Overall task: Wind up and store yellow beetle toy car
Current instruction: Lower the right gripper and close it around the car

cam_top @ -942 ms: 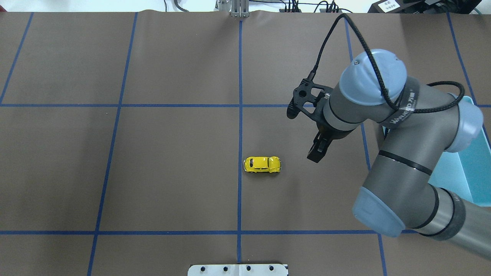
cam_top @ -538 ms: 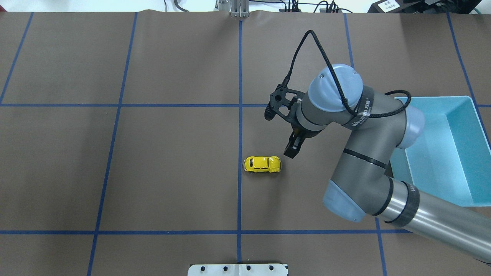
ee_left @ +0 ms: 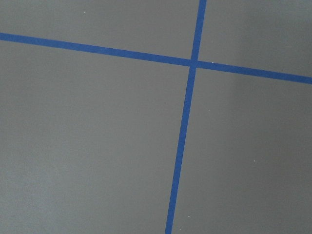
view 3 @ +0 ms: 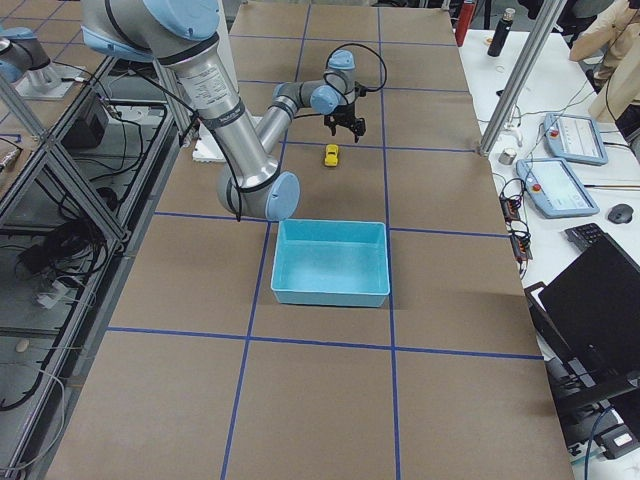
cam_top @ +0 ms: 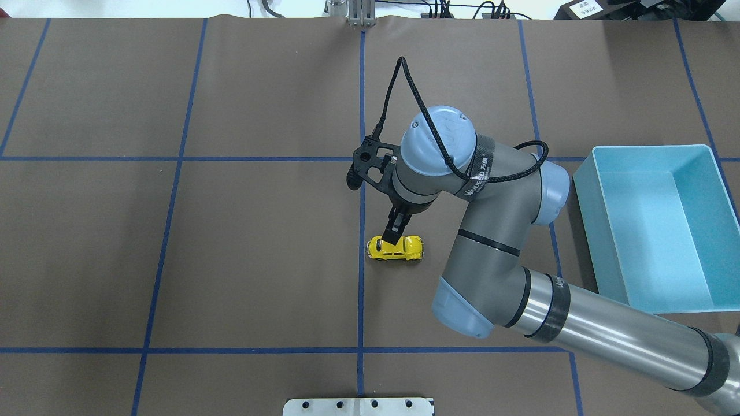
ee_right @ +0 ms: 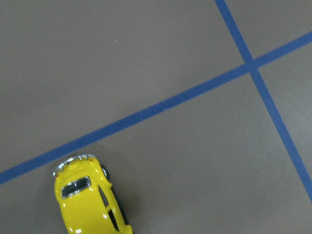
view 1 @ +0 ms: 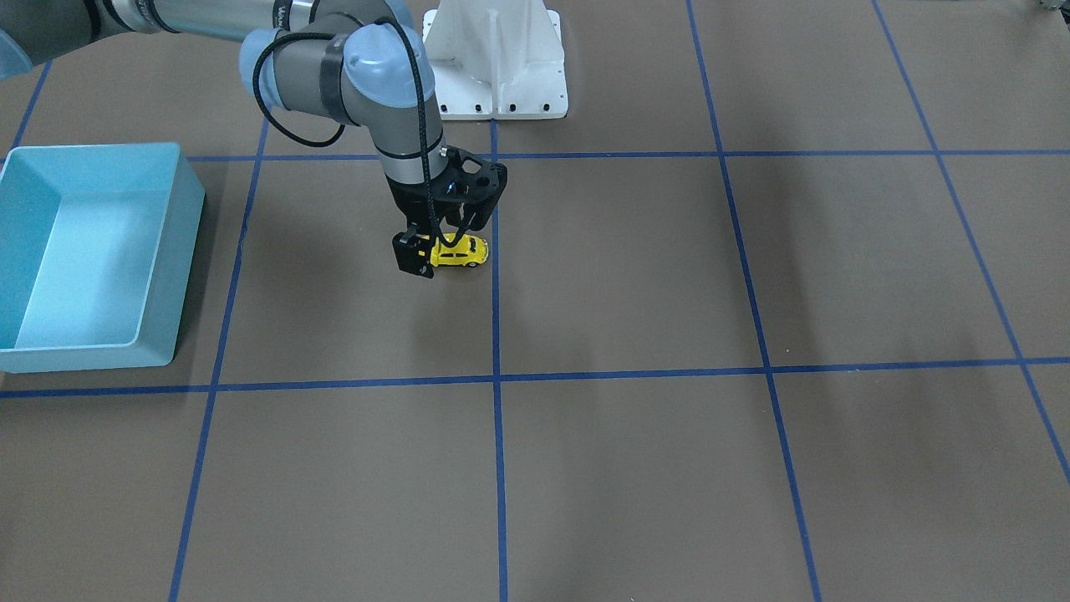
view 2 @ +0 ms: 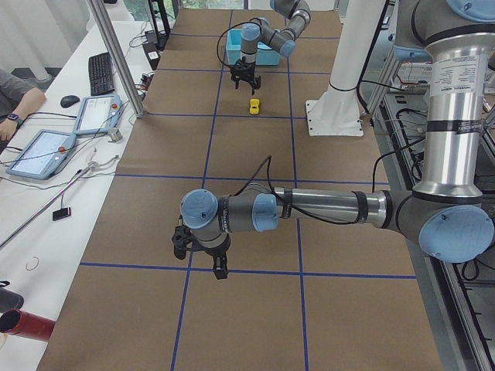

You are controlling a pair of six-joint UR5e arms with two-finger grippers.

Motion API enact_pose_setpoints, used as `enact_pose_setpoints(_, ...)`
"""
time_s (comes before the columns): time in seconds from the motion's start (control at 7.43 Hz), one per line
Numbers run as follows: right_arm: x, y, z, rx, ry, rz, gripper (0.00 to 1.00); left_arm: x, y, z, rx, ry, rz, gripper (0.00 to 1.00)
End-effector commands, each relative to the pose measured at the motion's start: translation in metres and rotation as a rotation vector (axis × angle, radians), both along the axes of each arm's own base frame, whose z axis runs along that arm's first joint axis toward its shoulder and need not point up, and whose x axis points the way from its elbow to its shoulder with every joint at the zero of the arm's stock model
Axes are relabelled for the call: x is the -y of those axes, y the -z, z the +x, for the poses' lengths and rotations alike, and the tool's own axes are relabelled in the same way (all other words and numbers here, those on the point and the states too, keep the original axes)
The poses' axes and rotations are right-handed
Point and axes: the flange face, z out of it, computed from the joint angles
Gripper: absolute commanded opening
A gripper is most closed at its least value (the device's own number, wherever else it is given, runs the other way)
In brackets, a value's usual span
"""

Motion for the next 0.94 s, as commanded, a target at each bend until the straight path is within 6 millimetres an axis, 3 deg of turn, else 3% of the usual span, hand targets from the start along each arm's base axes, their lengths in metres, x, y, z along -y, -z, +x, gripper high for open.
enact_pose_setpoints(0.0,-0.046,-0.020,-0.017,-0.022,0.109,0.037,1.00,-0.002,-0.001,0.000,-0.001,-0.002,0.001,1.00)
enact_pose_setpoints(0.27,-0.046,-0.036,-0.040,-0.039,0.119,0.077,1.00,-0.001,-0.001,0.000,-0.001,-0.002,0.001,1.00)
enact_pose_setpoints(0.81,-0.044,-0.035,-0.048,-0.047,0.107,0.128,1.00,0.001,0.004,0.001,-0.002,-0.001,0.009,1.00)
